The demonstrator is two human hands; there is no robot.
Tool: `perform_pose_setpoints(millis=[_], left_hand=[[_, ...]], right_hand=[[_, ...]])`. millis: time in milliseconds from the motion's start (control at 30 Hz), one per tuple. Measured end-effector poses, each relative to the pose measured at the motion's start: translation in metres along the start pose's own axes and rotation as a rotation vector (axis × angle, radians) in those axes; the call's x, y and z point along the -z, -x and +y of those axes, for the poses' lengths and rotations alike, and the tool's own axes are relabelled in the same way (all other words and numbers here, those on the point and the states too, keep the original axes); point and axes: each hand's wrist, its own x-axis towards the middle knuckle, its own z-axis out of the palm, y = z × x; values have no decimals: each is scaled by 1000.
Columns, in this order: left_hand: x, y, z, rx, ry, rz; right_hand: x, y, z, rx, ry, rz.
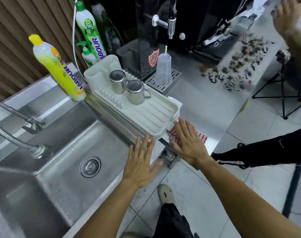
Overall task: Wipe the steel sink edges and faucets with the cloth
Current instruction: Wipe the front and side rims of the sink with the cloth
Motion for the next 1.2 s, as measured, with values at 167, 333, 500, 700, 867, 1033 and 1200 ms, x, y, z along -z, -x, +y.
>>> perform_pose_setpoints(millis=[167, 333, 500, 700, 867, 1033, 1200], left_hand=[[-25, 7, -6, 14, 0, -138], [-35, 18, -11, 25, 7, -110], [-34, 20, -14, -10, 36, -87], [-42, 36, -28, -51, 35, -72], [-49, 71, -52, -78, 63, -18], [-59, 112, -78, -39, 34, 37], [-58, 124, -84, -37, 36, 23]], right_hand=[[-20, -3, 17, -135, -1, -35], [-42, 13, 12, -141, 49, -22], [-48, 19, 4, -147, -28, 93], [-36, 23, -33, -442, -506, 190], [-54, 46, -127, -355, -841, 177], [-93, 50, -172, 41, -249, 63], [-66, 31, -117, 245, 13, -57]])
